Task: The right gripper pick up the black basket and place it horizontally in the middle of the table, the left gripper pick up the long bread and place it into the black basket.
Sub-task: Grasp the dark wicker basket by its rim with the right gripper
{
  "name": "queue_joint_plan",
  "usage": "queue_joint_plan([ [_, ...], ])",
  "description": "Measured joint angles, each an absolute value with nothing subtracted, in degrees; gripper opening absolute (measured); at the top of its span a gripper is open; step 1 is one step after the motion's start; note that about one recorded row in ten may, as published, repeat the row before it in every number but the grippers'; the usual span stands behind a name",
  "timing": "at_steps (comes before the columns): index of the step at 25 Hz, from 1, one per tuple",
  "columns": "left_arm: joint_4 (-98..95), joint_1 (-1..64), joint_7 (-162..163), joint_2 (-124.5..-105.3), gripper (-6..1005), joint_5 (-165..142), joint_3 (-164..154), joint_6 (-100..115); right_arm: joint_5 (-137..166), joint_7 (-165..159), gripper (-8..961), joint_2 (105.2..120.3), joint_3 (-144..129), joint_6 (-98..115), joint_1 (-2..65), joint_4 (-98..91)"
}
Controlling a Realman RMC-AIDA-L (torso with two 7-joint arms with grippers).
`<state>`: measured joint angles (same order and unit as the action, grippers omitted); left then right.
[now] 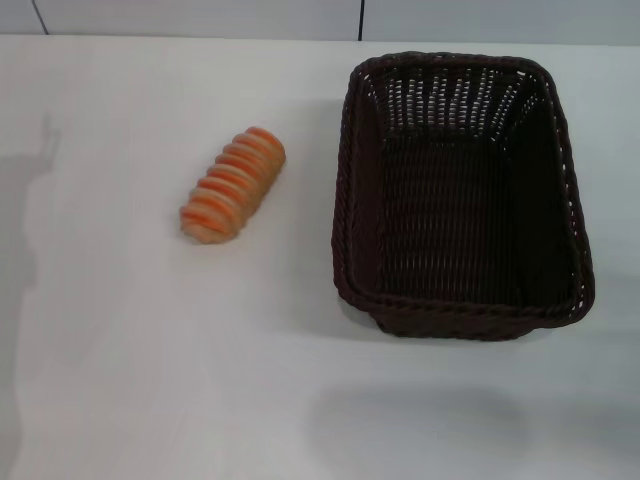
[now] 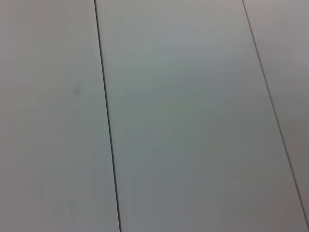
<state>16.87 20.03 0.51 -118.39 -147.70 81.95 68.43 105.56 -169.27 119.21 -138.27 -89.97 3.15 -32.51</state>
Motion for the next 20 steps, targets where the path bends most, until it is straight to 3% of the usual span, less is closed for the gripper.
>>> queue_joint_plan([
  [8, 16.5, 19.7, 0.5, -118.33, 809, -147.5, 82.0, 68.4, 105.6, -169.3, 817, 119.01, -140.0, -91.2, 2.5, -34.0],
  [11, 16.4, 19.8, 0.5, -118.31, 809, -147.4, 82.1, 68.4, 107.1, -168.7, 817, 117.75, -140.7, -89.9, 0.9, -38.9],
  [13, 16.4, 19.8, 0.5, -118.29, 809, -147.4, 82.0, 68.5, 109.0, -167.2, 818, 115.21, -140.8, -85.8, -0.9, -45.3],
  [18, 16.4, 20.1, 0.5, -118.29, 810, -147.4, 82.1, 67.6, 110.7, -162.9, 819, 103.11, -140.0, -63.6, -6.4, -71.4],
  [20, 16.4, 20.3, 0.5, -118.28, 810, -147.4, 82.6, 66.6, 110.7, -162.5, 819, 100.15, -138.8, -56.5, -7.2, -77.4],
])
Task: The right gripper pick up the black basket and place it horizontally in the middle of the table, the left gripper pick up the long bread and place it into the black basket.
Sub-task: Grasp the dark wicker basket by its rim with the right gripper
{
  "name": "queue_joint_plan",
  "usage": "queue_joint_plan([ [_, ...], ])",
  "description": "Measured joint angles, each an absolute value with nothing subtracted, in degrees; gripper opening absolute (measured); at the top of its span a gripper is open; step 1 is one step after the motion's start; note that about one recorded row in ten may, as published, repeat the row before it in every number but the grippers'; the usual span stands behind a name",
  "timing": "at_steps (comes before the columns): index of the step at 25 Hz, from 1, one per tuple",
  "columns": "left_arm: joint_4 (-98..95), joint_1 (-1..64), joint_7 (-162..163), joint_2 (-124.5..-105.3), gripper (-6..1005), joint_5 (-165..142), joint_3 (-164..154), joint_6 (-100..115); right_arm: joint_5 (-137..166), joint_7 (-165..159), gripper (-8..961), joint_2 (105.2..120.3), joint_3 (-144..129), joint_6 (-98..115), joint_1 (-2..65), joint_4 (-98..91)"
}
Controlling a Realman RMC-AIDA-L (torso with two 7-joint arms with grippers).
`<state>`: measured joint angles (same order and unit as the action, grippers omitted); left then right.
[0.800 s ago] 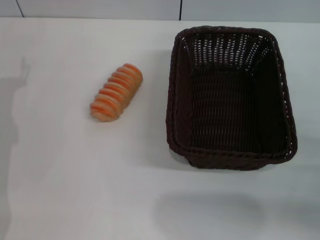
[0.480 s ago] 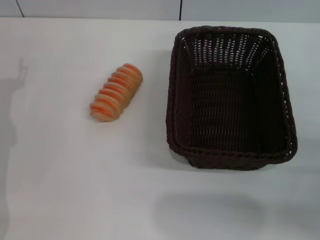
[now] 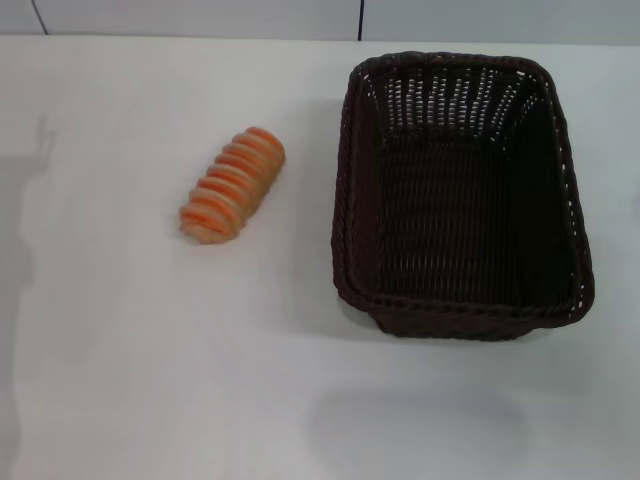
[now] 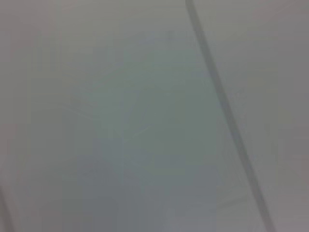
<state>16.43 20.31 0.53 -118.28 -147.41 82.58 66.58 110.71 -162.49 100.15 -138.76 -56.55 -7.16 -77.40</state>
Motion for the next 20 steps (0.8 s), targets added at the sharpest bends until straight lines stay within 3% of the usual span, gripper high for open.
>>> queue_joint_plan([
  [2, 16.4, 20.6, 0.5, -118.23, 810, -147.4, 83.3, 65.6, 111.1, -161.6, 818, 98.96, -135.5, -47.5, -8.2, -82.3],
  [5, 16.6, 20.8, 0.5, -118.21, 809, -147.4, 83.6, 65.2, 113.8, -159.2, 818, 101.48, -126.8, -31.1, -10.4, -86.8],
  [13, 16.5, 21.3, 0.6, -118.20, 809, -147.4, 84.4, 65.0, 126.7, -153.3, 818, 116.38, -106.8, 2.1, -15.3, -93.2],
  [14, 16.4, 21.3, 0.6, -118.22, 809, -147.4, 84.6, 65.0, 128.0, -152.9, 818, 117.73, -105.3, 4.5, -15.3, -93.4],
  [16, 16.4, 21.4, 0.6, -118.29, 810, -147.4, 85.0, 64.9, 129.2, -152.8, 817, 118.70, -103.4, 8.3, -14.4, -93.6],
  [20, 16.4, 21.6, 0.6, -118.33, 809, -147.4, 85.0, 64.7, 128.9, -153.3, 817, 118.19, -101.1, 15.9, -10.6, -92.6],
])
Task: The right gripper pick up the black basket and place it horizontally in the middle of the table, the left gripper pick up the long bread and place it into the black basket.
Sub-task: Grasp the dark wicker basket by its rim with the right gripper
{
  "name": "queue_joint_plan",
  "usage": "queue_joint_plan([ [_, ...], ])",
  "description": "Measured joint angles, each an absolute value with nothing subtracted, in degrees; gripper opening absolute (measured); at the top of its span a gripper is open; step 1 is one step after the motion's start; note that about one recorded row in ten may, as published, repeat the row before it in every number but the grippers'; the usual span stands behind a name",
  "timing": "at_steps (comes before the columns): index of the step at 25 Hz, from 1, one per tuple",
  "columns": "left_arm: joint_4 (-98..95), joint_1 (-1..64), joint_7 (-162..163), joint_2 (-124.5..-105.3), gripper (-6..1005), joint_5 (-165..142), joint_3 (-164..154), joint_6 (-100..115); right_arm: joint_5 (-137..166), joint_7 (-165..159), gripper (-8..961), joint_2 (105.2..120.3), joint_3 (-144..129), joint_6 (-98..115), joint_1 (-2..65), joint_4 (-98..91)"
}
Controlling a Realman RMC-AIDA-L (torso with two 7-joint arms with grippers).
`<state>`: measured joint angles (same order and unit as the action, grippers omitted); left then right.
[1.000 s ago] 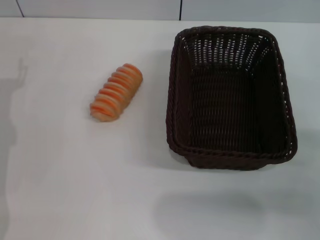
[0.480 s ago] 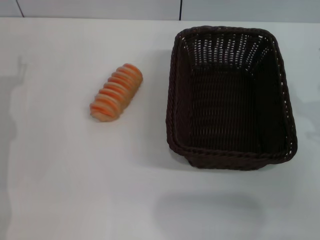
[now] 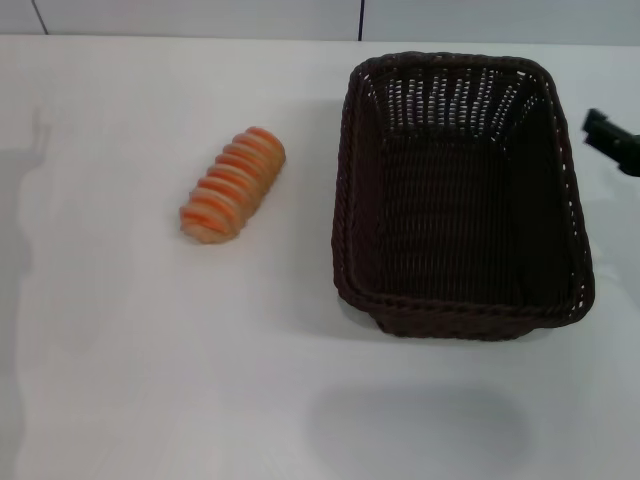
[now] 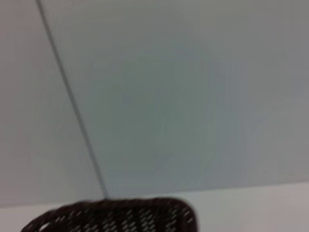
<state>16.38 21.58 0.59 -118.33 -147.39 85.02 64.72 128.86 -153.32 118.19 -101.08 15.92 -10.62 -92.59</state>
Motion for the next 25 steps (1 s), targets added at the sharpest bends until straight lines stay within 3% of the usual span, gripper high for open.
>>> queue_joint_plan([
  [8, 16.4, 22.0, 0.6, -118.44, 810, -147.4, 84.8, 64.3, 128.9, -153.2, 818, 118.76, -97.8, 24.2, -4.1, -87.1],
  [14, 16.3, 22.3, 0.7, -118.54, 809, -147.5, 84.6, 64.1, 128.9, -153.1, 763, 118.67, -96.0, 30.8, 1.1, -83.7],
  [25, 16.4, 22.7, 1.2, -118.59, 809, -147.7, 84.5, 63.6, 128.9, -146.3, 661, 118.87, -97.6, 30.7, 1.1, -85.1],
])
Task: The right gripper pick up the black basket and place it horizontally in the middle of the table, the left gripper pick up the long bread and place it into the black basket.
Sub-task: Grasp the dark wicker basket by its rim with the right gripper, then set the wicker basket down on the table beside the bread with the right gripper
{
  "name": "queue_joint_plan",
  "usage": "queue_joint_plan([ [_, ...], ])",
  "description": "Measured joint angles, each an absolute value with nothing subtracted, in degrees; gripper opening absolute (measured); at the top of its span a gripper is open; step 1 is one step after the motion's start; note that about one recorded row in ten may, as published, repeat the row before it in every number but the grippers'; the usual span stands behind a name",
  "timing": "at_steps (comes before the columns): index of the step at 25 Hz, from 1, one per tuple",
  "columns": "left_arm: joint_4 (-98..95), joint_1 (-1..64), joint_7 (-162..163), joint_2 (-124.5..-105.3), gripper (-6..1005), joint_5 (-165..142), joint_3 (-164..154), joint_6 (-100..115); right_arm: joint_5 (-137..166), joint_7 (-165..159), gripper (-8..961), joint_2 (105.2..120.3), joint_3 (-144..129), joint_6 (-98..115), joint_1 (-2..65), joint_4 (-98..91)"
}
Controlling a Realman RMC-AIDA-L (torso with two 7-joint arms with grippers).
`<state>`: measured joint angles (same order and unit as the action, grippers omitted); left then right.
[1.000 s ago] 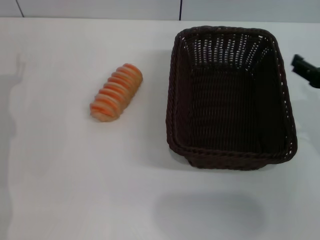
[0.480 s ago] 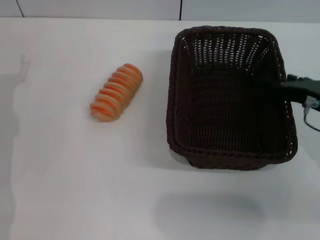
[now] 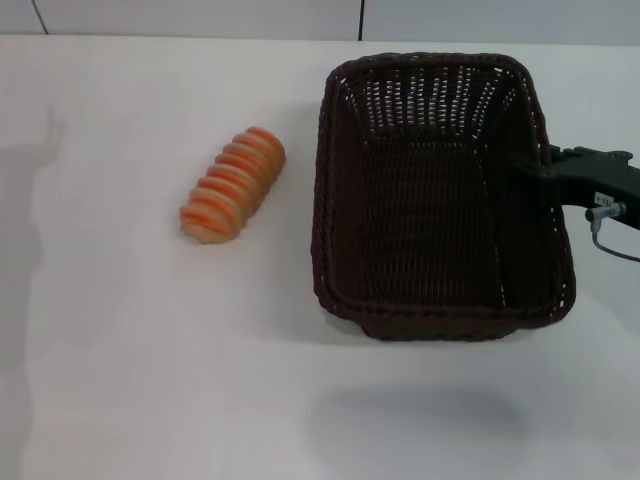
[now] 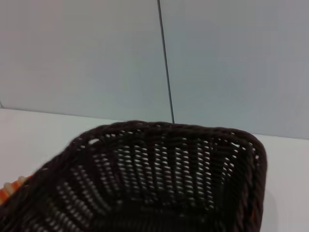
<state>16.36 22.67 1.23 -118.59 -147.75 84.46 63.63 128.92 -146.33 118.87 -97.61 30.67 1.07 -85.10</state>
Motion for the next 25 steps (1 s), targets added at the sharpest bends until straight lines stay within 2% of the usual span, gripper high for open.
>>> queue_joint_plan([
  [5, 16.3, 22.7, 1.2, -118.51, 810, -147.8, 84.5, 63.6, 128.9, -146.4, 450, 118.85, -97.2, 31.2, 2.1, -84.1],
  [11, 16.3, 23.1, 1.2, -118.45, 810, -147.7, 84.5, 62.9, 128.4, -145.7, 300, 118.46, -94.5, 37.5, 4.5, -84.1],
  [17, 16.3, 23.5, 1.2, -118.38, 810, -147.6, 84.5, 62.4, 124.8, -136.5, 215, 118.11, -84.5, 56.4, 7.0, -93.5],
  [25, 16.3, 23.8, 1.2, -118.53, 809, -147.5, 84.5, 62.1, 116.4, -127.1, 201, 117.82, -69.6, 77.9, 20.2, -90.6],
])
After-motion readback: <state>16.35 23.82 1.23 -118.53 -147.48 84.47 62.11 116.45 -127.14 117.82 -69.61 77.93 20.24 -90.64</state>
